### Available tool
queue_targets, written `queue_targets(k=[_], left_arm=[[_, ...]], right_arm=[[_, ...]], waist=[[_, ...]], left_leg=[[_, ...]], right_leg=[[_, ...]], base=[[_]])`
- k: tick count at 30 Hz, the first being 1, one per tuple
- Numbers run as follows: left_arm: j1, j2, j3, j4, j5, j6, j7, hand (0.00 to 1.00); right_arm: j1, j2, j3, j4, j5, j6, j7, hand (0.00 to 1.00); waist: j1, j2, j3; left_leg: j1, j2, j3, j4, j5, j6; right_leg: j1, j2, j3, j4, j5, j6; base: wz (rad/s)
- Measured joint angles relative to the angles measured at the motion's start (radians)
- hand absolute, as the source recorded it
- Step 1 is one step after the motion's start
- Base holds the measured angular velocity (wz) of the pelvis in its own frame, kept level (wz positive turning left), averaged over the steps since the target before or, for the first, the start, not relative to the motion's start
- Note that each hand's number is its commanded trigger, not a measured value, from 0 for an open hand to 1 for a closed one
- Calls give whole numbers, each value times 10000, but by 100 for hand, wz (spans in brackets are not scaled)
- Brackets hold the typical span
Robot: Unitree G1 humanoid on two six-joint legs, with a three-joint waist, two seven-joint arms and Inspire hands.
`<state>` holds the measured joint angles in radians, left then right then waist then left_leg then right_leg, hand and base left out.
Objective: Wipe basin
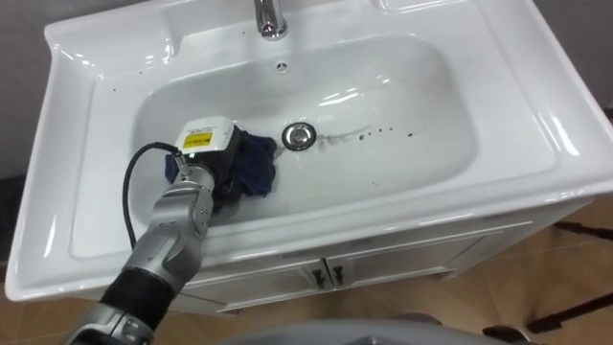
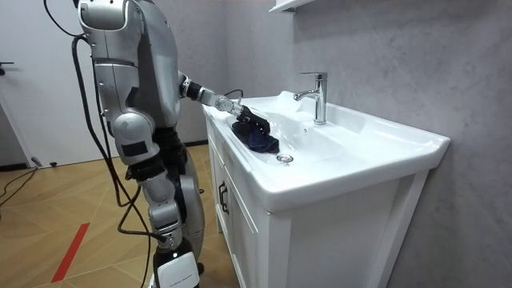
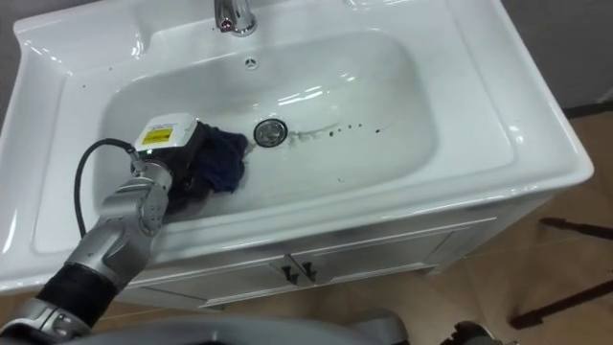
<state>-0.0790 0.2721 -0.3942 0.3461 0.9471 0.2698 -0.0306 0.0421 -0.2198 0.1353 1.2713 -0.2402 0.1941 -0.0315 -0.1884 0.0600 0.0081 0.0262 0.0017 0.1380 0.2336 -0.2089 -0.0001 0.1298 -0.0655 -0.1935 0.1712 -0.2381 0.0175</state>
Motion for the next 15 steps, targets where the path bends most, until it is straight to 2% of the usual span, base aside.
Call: queue_targets(k=[5,10,15], left_arm=[[-131,-266,-22,64,-449,80,-12,100],[-368,-847,-236,174,-678,81,-52,100],[-957,-1478,-1049,294,-1143,-51,-169,100]], right_arm=[[3,18,36,-53,12,11,-181,0],[-38,75,115,-70,-9,-34,-211,0],[-46,142,410,-82,-15,-121,-198,0]], waist=[[-59,-10,0],[-309,-43,6],[-571,-86,19]], left_leg=[[-42,-12,-1,-5,6,11],[-56,-24,1,-36,15,24],[-50,-35,18,-127,20,24]], right_leg=[[-44,-21,-2,16,-4,7],[-64,-29,33,9,-8,13],[-101,-34,25,-20,-9,17]], base=[[0],[0],[0]])
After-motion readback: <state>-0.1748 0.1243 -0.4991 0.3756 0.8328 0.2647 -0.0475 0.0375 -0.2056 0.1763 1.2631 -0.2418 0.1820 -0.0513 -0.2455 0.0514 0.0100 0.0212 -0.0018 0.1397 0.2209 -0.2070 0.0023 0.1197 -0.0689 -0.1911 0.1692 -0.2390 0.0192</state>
